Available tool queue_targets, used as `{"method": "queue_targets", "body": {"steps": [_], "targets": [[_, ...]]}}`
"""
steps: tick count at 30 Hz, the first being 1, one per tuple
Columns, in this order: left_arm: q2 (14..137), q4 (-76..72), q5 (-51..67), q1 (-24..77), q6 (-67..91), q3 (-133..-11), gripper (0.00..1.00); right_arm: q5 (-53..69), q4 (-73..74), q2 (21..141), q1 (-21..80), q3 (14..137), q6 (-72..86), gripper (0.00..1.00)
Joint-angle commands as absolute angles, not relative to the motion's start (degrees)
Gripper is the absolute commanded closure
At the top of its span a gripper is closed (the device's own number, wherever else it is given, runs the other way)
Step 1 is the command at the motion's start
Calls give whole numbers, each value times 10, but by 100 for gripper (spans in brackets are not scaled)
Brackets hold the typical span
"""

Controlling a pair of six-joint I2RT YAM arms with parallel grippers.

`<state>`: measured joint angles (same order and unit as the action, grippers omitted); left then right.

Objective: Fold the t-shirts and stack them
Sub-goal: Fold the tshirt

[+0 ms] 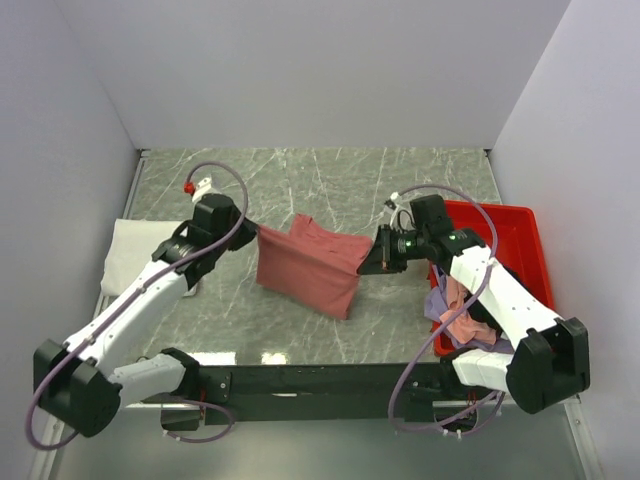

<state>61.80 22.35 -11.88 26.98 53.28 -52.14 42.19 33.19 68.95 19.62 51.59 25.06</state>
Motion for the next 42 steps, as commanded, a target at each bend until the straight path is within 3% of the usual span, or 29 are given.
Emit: {"method": "queue_targets", "body": {"steps": [1,42], "targets": [[655,169,-150,253,502,-564,99,377,323,707,181,554,245,100],[1060,134,-40,206,467,-801,99,387,217,1002,87,668,250,100]]}}
